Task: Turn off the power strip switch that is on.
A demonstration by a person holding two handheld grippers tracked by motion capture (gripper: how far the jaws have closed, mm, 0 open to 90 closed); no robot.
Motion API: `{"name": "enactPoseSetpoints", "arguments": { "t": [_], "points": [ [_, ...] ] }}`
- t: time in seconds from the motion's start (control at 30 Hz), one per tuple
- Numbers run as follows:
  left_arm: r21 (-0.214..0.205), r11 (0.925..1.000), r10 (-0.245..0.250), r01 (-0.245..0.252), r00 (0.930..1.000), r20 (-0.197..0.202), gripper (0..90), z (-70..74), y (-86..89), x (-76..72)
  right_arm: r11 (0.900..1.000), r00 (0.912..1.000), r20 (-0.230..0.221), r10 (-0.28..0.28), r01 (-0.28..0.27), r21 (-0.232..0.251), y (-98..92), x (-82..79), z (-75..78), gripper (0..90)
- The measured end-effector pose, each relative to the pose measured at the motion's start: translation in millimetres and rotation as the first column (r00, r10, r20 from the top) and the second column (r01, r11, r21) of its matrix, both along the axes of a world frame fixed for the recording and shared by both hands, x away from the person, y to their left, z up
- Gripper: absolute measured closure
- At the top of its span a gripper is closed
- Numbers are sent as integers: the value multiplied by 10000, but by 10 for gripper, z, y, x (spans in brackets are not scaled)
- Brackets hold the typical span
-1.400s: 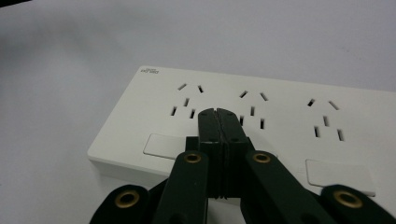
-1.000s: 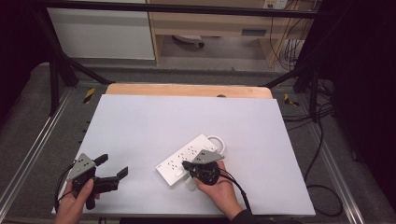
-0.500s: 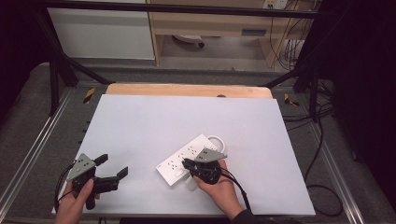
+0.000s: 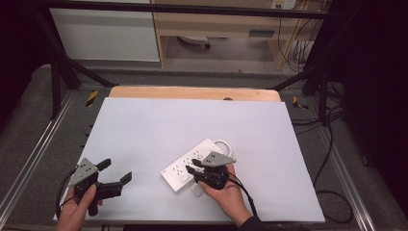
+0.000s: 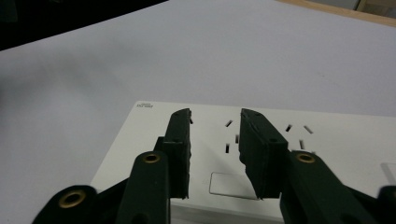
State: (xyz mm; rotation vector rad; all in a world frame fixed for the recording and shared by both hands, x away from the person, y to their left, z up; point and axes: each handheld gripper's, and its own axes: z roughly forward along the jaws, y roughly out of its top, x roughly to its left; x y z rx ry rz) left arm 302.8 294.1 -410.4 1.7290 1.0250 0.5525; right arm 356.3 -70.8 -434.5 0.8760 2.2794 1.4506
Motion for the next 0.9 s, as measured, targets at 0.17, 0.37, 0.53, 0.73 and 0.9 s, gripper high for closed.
{"name": "enactPoseSetpoints", "arguments": {
  "t": [0.17,0.37,0.53,0.73,0.9],
  "points": [
    [14,10000,-34,34,10000,1,54,0,-3,0,9998,10000,-25,-74,73,-171,44,-7,-14,485],
    [14,10000,-54,54,10000,4,54,0,-3,-2,9994,9993,-168,-332,332,-25,26,14,8,388],
    [6,10000,-42,42,10000,9,54,1,-2,-2,9996,9992,-296,-269,266,-96,49,20,-2,310],
    [-30,10000,0,0,10000,65,54,4,6,-4,9989,9994,-88,-335,332,-334,94,-1,3,147],
    [46,10000,25,-26,9999,111,54,6,6,-4,9982,9989,-164,-444,437,-406,96,0,4,61]
  ]
}}
